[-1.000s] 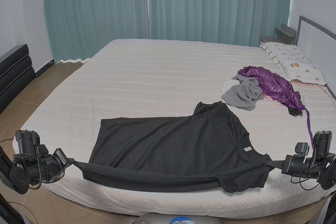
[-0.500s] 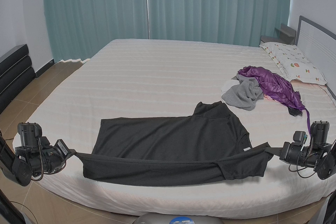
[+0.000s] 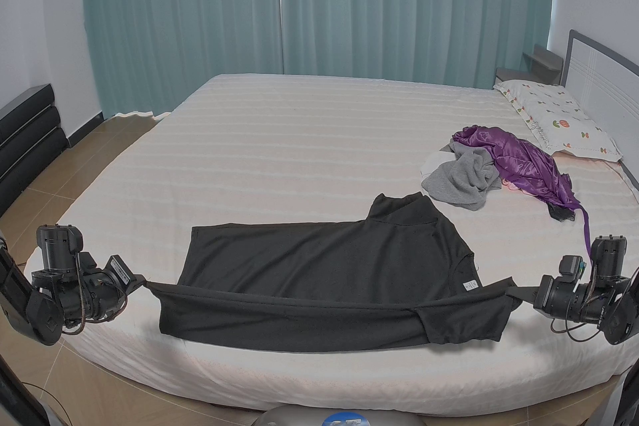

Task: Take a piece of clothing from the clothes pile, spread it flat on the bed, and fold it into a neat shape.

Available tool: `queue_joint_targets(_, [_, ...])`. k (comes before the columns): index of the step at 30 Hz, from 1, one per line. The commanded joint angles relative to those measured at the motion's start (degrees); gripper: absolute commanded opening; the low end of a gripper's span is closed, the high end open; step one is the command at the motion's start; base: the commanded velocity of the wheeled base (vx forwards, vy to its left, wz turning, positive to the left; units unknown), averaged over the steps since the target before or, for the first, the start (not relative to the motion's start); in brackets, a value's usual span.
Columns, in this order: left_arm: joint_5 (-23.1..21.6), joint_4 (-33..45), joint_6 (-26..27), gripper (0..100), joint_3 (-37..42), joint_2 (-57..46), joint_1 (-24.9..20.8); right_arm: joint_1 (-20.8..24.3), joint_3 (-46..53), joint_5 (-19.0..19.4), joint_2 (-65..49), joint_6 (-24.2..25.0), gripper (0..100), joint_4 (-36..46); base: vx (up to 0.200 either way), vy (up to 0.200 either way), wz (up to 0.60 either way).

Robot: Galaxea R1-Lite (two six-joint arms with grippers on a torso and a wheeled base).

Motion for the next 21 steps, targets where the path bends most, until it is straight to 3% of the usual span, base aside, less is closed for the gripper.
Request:
queue_joint_targets(1, [0.00, -0.06, 0.00, 0, 2.10, -2.16, 0.02, -1.28, 4.01, 0.30, -2.22, -0.91, 0, -0.52, 0.000, 0.000, 0.00])
queue_joint_targets(10, [0.00, 0.02, 0.26, 0, 4.57, -6.64, 0.29, -1.98, 8.75, 0.30, -5.48, -5.13, 0, 3.26, 0.000, 0.000, 0.00])
queue_joint_targets(21, [-1.67, 2.92, 0.35, 0, 4.30, -6.38, -0.94, -2.33, 8.75, 0.38, -8.20, -5.22, 0, 6.95, 0.000, 0.000, 0.00])
